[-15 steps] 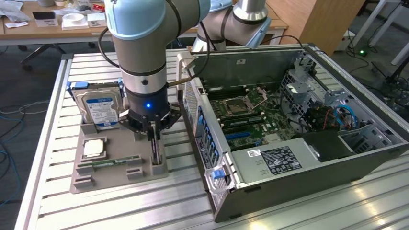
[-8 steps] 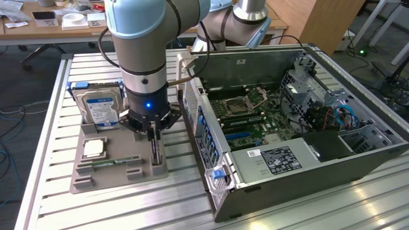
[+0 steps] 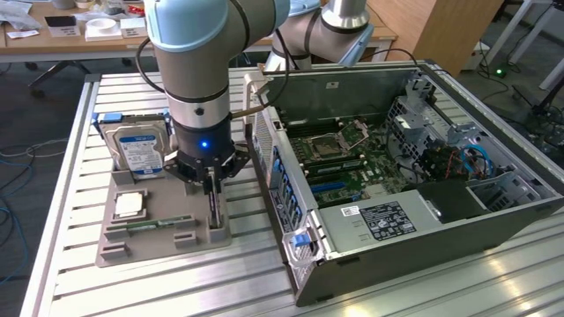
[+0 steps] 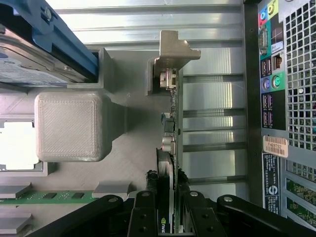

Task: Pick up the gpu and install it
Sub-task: 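Pick up the gpu and move the gpu toward the slot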

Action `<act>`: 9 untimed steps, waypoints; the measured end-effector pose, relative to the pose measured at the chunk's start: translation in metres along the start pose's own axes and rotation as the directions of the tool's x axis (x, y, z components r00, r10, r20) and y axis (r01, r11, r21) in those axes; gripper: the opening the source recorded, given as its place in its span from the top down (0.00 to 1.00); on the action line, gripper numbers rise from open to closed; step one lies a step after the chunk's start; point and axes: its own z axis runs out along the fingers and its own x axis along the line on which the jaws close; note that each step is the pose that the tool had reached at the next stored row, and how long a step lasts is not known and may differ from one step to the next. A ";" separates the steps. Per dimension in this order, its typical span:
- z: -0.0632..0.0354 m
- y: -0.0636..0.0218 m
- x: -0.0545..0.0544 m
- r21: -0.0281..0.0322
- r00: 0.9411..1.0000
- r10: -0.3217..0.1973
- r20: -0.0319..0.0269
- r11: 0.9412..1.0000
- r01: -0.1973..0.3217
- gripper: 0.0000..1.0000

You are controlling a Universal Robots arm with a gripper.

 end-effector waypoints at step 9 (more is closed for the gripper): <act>-0.0156 0.0007 0.000 0.000 1.000 0.000 0.000 1.000 0.000 0.74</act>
